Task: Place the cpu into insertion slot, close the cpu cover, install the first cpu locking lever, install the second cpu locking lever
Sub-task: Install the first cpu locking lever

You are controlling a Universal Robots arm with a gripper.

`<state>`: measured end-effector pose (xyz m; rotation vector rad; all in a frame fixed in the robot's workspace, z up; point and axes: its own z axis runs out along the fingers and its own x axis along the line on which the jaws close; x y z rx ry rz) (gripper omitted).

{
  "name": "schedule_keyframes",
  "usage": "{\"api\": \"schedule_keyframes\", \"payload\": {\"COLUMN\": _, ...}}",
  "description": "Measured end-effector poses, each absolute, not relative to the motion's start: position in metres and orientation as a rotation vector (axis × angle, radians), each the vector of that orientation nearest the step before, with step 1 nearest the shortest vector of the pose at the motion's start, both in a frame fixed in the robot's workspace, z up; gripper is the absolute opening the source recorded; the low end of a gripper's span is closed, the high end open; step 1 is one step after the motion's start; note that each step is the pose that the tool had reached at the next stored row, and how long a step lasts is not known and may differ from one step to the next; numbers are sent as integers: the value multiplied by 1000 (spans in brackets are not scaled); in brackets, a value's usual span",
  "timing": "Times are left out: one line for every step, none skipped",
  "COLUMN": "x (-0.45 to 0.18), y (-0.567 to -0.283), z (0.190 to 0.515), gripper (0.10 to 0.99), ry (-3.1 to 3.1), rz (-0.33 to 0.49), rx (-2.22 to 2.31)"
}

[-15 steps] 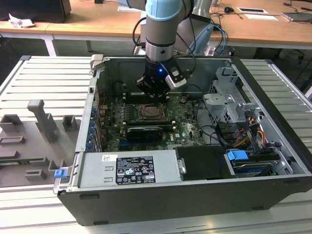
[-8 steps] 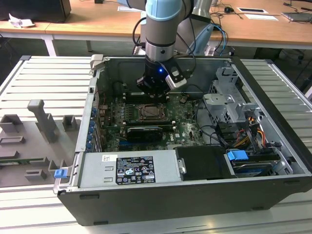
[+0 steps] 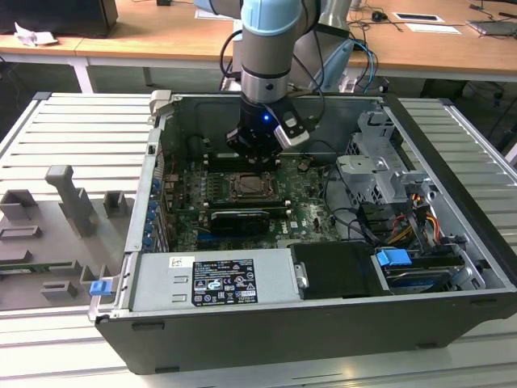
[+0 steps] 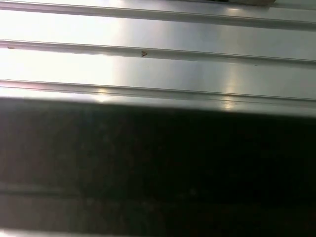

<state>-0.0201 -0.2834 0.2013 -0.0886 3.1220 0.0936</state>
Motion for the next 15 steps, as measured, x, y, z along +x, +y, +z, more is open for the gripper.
{"api": "schedule_keyframes", "payload": {"x": -20, "y": -284, "z": 201, "gripper": 106, "ry": 3122, "rz": 93, "rx": -89}}
{"api": "schedule_keyframes", "payload": {"x": -20, "y": -284, "z": 201, "gripper": 106, "ry": 3122, "rz": 94, "rx": -88}}
{"api": "schedule_keyframes", "payload": {"x": -20, "y": -283, "z": 201, "gripper": 106, "ry": 3122, "rz": 96, "rx": -88}}
{"api": "schedule_keyframes", "payload": {"x": -20, "y": -283, "z": 201, "gripper": 106, "ry": 3122, "rz": 99, "rx": -88}}
{"api": "schedule_keyframes", "payload": {"x": -20, "y": -283, "z": 201, "gripper": 106, "ry": 3122, "rz": 101, "rx": -88}}
{"api": "schedule_keyframes", "payload": {"x": -20, "y": -283, "z": 201, "gripper": 106, "ry": 3121, "rz": 103, "rx": -88}}
{"api": "schedule_keyframes", "payload": {"x": -20, "y": -283, "z": 201, "gripper": 106, "ry": 3121, "rz": 104, "rx": -89}}
{"api": "schedule_keyframes", "payload": {"x": -20, "y": -283, "z": 205, "gripper": 106, "ry": 3121, "rz": 104, "rx": -89}}
{"api": "schedule_keyframes", "payload": {"x": -20, "y": -283, "z": 211, "gripper": 106, "ry": 3121, "rz": 103, "rx": -88}}
{"api": "schedule_keyframes", "payload": {"x": -20, "y": -283, "z": 216, "gripper": 106, "ry": 3121, "rz": 103, "rx": -88}}
{"api": "schedule_keyframes", "payload": {"x": -20, "y": -283, "z": 219, "gripper": 106, "ry": 3121, "rz": 103, "rx": -88}}
{"api": "schedule_keyframes", "payload": {"x": -20, "y": -283, "z": 219, "gripper": 106, "ry": 3121, "rz": 104, "rx": -89}}
{"api": "schedule_keyframes", "payload": {"x": -20, "y": -284, "z": 219, "gripper": 106, "ry": 3121, "rz": 104, "rx": -89}}
{"api": "schedule_keyframes", "payload": {"x": -20, "y": -284, "z": 219, "gripper": 106, "ry": 3121, "rz": 103, "rx": -89}}
{"api": "schedule_keyframes", "payload": {"x": -20, "y": -285, "z": 219, "gripper": 106, "ry": 3121, "rz": 103, "rx": -88}}
